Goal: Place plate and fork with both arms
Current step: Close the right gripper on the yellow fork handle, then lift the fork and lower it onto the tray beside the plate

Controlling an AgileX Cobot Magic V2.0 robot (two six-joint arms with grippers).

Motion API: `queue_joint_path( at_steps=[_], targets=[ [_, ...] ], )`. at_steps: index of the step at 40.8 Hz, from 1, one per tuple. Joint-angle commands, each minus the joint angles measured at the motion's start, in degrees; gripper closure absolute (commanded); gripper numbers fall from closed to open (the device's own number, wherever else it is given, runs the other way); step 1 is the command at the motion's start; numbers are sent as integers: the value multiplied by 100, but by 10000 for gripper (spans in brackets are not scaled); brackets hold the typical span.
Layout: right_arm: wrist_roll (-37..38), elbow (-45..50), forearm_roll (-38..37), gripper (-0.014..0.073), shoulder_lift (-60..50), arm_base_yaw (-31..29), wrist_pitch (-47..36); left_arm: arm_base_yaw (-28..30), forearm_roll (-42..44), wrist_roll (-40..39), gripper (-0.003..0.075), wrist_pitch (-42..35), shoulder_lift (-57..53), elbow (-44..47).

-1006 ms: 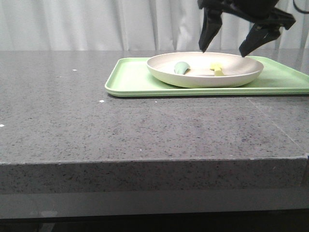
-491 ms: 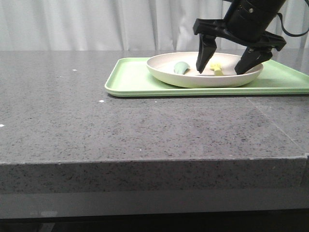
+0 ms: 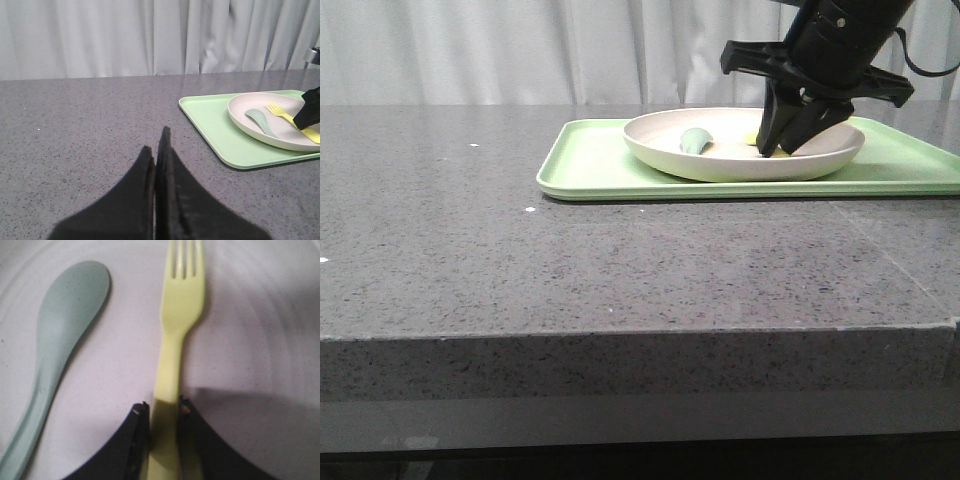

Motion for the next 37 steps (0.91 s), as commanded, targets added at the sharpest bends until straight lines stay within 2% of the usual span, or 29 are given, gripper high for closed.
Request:
queue_joint_path(
  at_steps=[1,18,30,37],
  targets=[
    [-22,-177,17,524,-276,8,-172,-2,36,-61,738,-460,34,-155],
    [-22,-177,17,624,-288,8,-173,-2,36,-61,738,-460,34,-155],
    [-22,-177,17,631,-753,-97,-410,-2,36,-61,738,-460,34,-155],
    [-22,-177,17,631,-1128,-490,-414,-2,36,-61,738,-460,34,-155]
  ],
)
